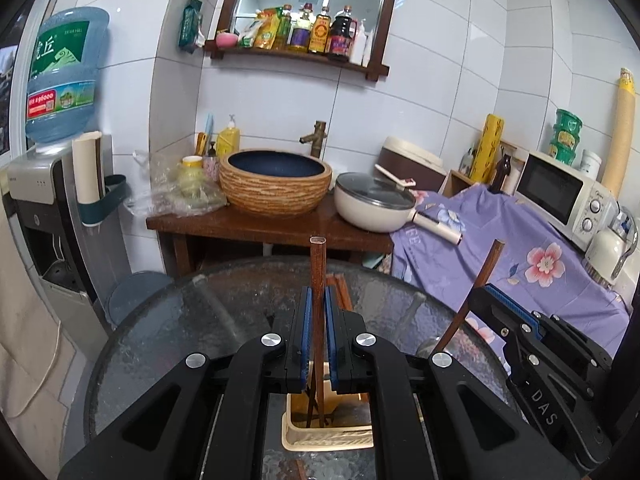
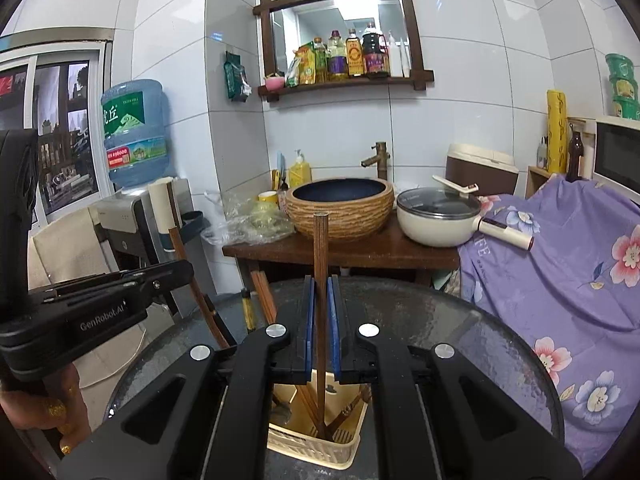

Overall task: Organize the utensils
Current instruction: 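Lower the chopsticks into the basket and open both tools, then move both tools down toward the clear spoon and last chopstick on the table, then grasp the clear plastic spoon handle with the right tool while the left tool approaches a chopstick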

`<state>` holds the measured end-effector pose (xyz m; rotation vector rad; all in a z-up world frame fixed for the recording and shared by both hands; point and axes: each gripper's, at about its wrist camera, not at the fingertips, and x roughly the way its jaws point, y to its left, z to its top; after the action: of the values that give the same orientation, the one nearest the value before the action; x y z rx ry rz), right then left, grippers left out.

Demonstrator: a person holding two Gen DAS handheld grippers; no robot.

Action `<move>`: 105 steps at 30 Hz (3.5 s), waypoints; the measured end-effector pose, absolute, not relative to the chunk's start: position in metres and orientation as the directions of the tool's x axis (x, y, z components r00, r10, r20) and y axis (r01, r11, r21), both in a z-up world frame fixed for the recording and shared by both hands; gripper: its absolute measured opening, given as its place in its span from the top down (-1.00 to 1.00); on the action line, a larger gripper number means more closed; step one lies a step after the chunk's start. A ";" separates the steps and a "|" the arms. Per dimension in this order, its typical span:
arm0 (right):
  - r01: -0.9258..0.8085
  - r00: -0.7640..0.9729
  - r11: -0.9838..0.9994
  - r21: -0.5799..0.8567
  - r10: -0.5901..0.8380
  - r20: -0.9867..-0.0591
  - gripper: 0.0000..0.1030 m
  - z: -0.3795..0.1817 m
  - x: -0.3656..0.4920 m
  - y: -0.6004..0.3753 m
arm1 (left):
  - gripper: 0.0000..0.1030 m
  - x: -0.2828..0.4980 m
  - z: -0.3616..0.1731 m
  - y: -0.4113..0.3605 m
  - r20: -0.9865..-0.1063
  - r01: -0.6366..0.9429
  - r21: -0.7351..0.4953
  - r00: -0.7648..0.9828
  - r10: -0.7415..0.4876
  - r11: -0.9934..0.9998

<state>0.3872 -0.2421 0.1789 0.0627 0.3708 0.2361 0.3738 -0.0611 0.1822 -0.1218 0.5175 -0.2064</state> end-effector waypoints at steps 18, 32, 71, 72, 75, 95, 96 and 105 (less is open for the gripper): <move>-0.213 0.888 0.973 0.089 0.231 -0.397 0.86 0.143 0.390 -0.235 | 0.88 0.382 0.134 -0.063 -0.548 0.154 -0.168 0.806 -0.222 0.974; -0.220 0.919 0.967 0.129 0.249 -0.304 -0.06 0.149 0.342 -0.250 | -0.23 0.329 0.158 -0.036 -0.429 0.178 -0.178 0.871 -0.239 0.968; -0.376 0.531 0.926 0.021 0.234 -0.814 -0.03 -0.055 0.309 -0.170 | -0.30 0.285 -0.012 -0.015 -0.747 0.110 -0.030 0.658 -0.095 0.993; -0.376 0.532 0.927 0.022 0.235 -0.813 -0.03 -0.055 0.310 -0.169 | -0.27 0.286 -0.013 -0.016 -0.749 0.113 -0.027 0.655 -0.095 0.993; -0.372 0.542 0.928 0.013 0.228 -0.809 0.06 -0.056 0.312 -0.165 | -0.23 0.290 -0.016 -0.018 -0.757 0.115 -0.032 0.646 -0.099 0.993; -0.327 0.558 0.945 0.022 0.212 -0.802 0.29 -0.055 0.302 -0.213 | -0.03 0.332 -0.029 -0.075 -0.817 0.195 -0.031 0.561 -0.137 0.980; -0.325 0.559 0.945 0.021 0.210 -0.802 0.28 -0.055 0.301 -0.216 | 0.03 0.333 -0.029 -0.078 -0.819 0.198 -0.025 0.558 -0.134 0.980; -0.326 0.568 0.945 0.014 0.208 -0.797 0.28 -0.054 0.299 -0.220 | 0.29 0.339 -0.041 -0.097 -0.848 0.195 0.005 0.521 -0.100 0.981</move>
<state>0.2994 -0.2204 -0.0540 -0.1405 0.9152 0.3150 0.3394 -0.0971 -0.0415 0.1036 1.0075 -0.1768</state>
